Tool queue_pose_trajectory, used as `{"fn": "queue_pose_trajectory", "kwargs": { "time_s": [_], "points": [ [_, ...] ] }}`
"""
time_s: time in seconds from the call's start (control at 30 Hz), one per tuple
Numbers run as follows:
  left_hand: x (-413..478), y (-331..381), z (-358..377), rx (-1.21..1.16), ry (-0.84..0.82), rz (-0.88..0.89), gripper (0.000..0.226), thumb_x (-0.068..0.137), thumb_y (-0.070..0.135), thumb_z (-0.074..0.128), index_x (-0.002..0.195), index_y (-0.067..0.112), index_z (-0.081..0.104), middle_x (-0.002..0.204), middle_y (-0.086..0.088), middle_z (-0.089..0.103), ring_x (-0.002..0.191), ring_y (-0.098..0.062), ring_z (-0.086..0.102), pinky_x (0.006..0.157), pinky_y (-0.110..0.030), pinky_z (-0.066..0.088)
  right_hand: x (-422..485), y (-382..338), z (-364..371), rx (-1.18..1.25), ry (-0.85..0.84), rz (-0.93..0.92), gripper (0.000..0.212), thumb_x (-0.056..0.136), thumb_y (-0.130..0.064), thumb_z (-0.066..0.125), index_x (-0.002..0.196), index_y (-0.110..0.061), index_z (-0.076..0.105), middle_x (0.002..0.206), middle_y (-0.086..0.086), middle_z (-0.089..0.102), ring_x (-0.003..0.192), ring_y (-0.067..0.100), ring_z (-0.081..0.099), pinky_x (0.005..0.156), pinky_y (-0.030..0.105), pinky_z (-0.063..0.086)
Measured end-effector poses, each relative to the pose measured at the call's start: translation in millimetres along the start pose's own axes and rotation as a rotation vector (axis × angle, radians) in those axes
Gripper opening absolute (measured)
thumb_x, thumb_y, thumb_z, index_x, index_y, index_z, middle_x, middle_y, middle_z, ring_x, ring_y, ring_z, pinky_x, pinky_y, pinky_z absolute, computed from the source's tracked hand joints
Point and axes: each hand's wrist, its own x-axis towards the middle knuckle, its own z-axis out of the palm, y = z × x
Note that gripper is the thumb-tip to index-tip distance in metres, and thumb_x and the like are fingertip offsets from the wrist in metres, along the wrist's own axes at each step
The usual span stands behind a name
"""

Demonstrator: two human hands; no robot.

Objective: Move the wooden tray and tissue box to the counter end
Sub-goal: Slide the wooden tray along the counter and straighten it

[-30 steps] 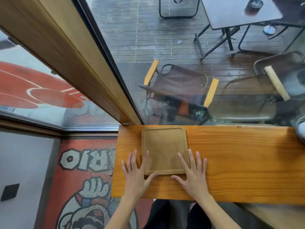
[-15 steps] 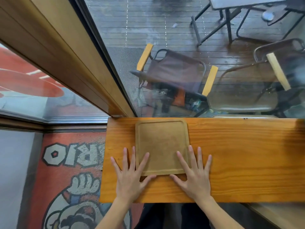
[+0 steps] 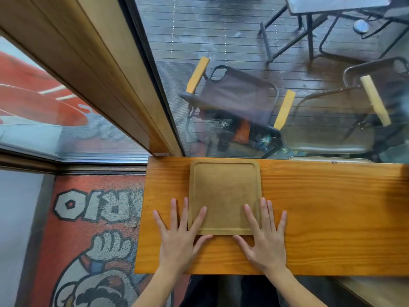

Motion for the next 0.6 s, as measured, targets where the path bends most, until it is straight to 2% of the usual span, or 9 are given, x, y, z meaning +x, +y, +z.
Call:
{"fn": "queue_pose_trajectory", "kwargs": {
  "time_s": [0.3,0.6],
  "points": [
    [-0.1,2.4,-3.4,0.004,-0.054,-0.012,0.072,0.091,0.075,0.024,0.152,0.038,0.028,0.161,-0.021,0.024,0.146,-0.049,0.021,0.104,-0.083,0.015,0.5,-1.1,-1.7,-0.021,-0.005,0.001,0.085,0.087,-0.076,0.038,0.157,-0.028,0.025,0.165,0.021,0.02,0.152,0.041,0.021,0.113,0.076,0.019],
    [2.2,3.2,-4.6,0.005,-0.067,-0.02,0.07,0.091,0.074,0.028,0.152,0.04,0.027,0.16,-0.022,0.024,0.146,-0.05,0.021,0.104,-0.083,0.015,1.8,-0.9,-0.8,-0.027,-0.016,0.0,0.084,0.088,-0.076,0.038,0.156,-0.027,0.028,0.165,0.022,0.021,0.152,0.041,0.022,0.112,0.076,0.02]
  ]
}}
